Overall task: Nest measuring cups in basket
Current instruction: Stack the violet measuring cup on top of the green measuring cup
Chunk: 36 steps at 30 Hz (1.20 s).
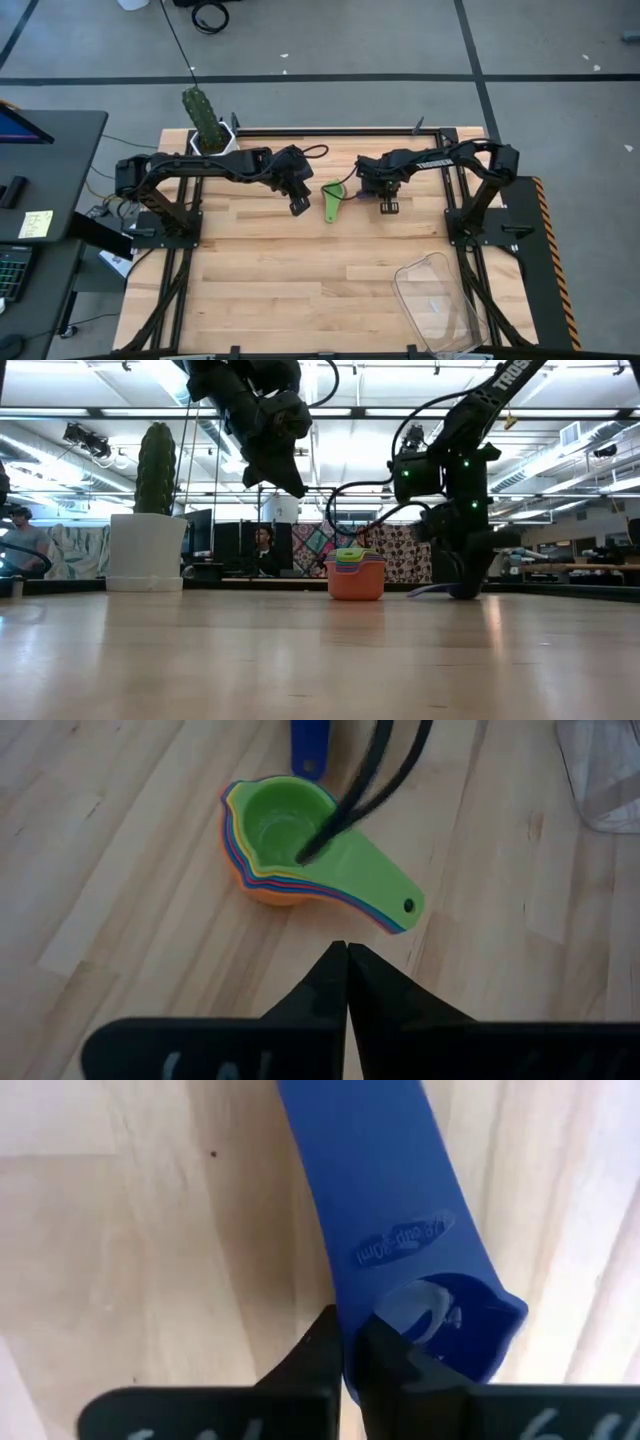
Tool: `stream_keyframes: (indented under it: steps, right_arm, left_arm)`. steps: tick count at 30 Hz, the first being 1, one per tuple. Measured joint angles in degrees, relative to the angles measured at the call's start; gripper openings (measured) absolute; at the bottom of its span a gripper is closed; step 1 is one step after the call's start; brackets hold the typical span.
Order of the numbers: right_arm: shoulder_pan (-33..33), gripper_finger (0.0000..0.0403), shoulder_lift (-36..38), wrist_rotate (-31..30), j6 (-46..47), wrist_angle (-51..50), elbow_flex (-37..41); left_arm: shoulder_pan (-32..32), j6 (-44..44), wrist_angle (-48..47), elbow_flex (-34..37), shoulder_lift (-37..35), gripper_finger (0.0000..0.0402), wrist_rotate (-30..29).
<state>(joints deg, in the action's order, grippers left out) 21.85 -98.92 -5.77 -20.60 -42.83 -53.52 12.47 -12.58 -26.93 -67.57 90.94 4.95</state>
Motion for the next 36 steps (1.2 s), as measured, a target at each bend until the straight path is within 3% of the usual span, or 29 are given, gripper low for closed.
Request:
stream_keyframes:
  steps: [11, 18, 22, 26, 30, 36]
  right_arm:
    - [-0.3, 0.0016, 6.0, -2.9, -3.6, -1.4, 0.4]
    - [-3.9, 0.0016, 13.1, -4.8, -8.6, -12.0, -2.8]
    - [-6.8, 0.0016, 16.1, -4.9, -15.8, -16.2, -9.2]
    - [-9.5, 0.0016, 17.0, -4.2, -29.4, -15.8, -15.5]
    - [-10.8, 0.0016, 15.3, 0.2, -43.2, -14.5, -19.6]
    - [-11.3, 0.0016, 10.0, 2.1, -53.1, -7.7, -21.6]
  left_arm:
    - [0.0, 0.4, -0.1, 0.0, -0.3, 0.0015, -0.4]
    - [0.2, 1.0, -0.7, 0.0, -3.3, 0.0015, -0.5]
    - [2.0, 1.3, -1.9, 0.0, -6.8, 0.0015, -0.6]
    - [4.1, 1.2, -2.1, 0.0, -10.4, 0.0015, -0.7]
    - [5.4, 0.9, -2.2, 0.0, -13.6, 0.0015, -0.7]
    - [6.5, 0.7, -2.0, 0.0, -17.4, 0.0015, -0.7]
